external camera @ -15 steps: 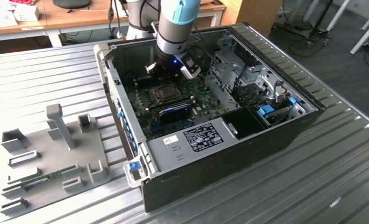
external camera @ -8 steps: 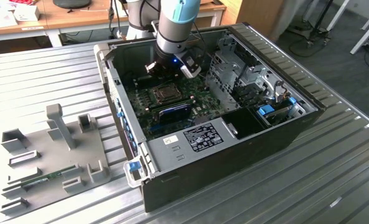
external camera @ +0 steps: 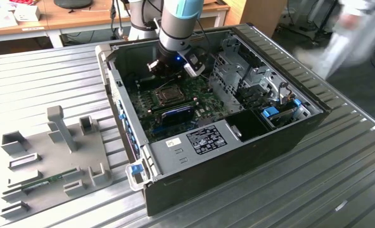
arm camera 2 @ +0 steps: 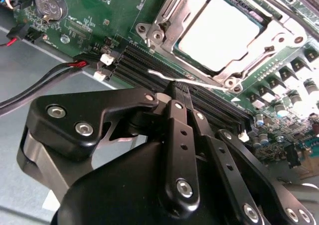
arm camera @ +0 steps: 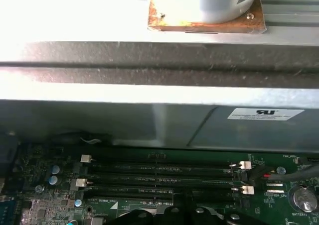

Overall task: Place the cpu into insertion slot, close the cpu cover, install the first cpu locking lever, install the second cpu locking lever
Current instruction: 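Install the first cpu locking lever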

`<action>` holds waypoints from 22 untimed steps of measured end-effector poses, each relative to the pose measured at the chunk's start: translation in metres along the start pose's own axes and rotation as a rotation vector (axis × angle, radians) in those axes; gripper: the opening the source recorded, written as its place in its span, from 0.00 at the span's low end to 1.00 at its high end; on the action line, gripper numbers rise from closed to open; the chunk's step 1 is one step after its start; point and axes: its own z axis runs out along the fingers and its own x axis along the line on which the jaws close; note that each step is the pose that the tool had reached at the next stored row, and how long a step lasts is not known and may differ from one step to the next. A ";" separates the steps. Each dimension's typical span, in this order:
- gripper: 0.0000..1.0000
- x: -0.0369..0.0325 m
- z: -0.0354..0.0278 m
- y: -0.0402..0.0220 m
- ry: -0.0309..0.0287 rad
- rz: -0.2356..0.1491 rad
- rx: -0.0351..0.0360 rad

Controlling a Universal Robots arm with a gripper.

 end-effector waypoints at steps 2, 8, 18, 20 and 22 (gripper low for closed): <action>0.10 0.0000 0.0000 0.0000 -0.0002 0.000 -0.0003; 0.10 0.0041 -0.0003 0.0002 -0.0024 -0.001 0.0001; 0.10 0.0133 -0.0013 0.0009 -0.0108 -0.003 -0.0146; 0.10 0.0132 -0.0030 0.0014 -0.0117 -0.003 -0.0199; 0.10 0.0131 -0.0051 0.0021 -0.0122 -0.003 -0.0238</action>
